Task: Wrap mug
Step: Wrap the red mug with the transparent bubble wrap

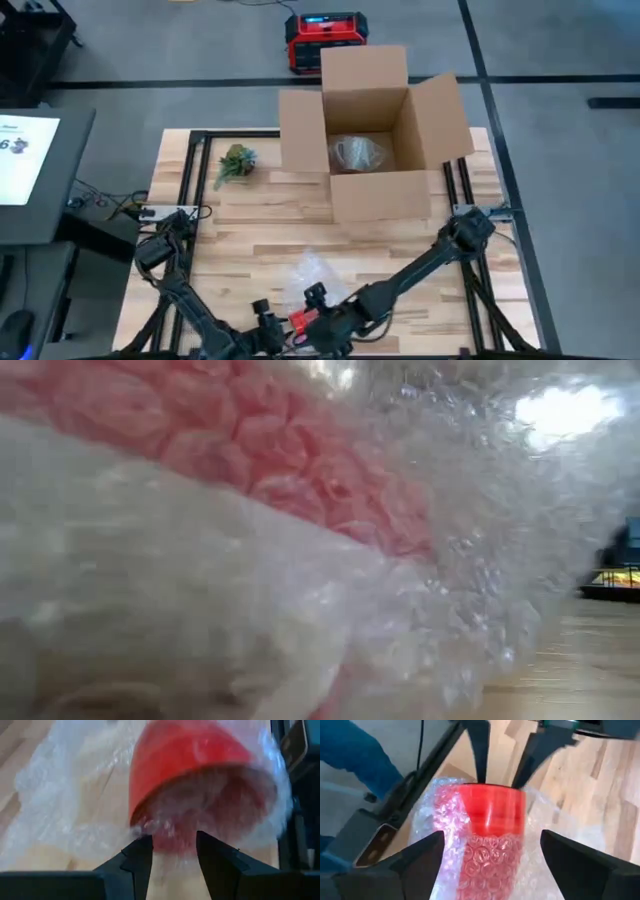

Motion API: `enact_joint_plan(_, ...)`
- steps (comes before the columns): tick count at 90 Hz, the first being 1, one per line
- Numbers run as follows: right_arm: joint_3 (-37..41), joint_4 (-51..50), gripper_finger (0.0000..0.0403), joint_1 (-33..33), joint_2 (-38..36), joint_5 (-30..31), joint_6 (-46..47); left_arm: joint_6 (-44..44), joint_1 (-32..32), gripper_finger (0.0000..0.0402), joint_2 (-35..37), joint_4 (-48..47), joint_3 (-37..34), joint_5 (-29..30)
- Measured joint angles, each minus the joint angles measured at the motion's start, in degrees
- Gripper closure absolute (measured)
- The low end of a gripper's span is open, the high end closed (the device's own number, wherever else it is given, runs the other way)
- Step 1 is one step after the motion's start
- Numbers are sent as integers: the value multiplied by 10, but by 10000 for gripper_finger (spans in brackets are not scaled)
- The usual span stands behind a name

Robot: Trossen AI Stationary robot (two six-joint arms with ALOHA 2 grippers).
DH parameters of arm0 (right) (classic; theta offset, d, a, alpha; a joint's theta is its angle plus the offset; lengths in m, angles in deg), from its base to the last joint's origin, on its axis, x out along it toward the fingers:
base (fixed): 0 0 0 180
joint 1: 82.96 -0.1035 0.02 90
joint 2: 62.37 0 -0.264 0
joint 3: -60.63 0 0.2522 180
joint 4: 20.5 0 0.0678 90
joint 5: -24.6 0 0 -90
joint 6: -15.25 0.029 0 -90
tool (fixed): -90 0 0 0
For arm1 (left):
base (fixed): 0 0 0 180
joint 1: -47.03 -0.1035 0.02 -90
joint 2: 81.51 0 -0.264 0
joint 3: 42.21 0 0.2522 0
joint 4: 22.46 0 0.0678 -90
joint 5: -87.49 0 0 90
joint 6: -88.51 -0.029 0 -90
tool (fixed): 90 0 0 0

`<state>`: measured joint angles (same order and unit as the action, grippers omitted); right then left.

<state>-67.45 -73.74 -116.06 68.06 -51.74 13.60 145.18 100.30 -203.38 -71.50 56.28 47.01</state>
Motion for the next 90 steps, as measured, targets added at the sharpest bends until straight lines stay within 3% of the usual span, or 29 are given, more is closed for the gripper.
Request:
enact_joint_plan(28, -28, -54, 78, 3, 36, -9, 54, -113, -37, 269, 0, 60, 0, 3)
enact_joint_plan(50, -25, -66, 89, -5, 35, 39, 66, -198, -46, 269, -1, 35, 56, -3)
enact_joint_plan(59, -8, -48, 91, -8, 33, 47, 66, -201, -52, 269, -1, -4, 77, -16)
enact_joint_plan(90, 121, -30, 92, -40, -41, 162, 151, -240, -92, 269, -1, -39, 114, -25)
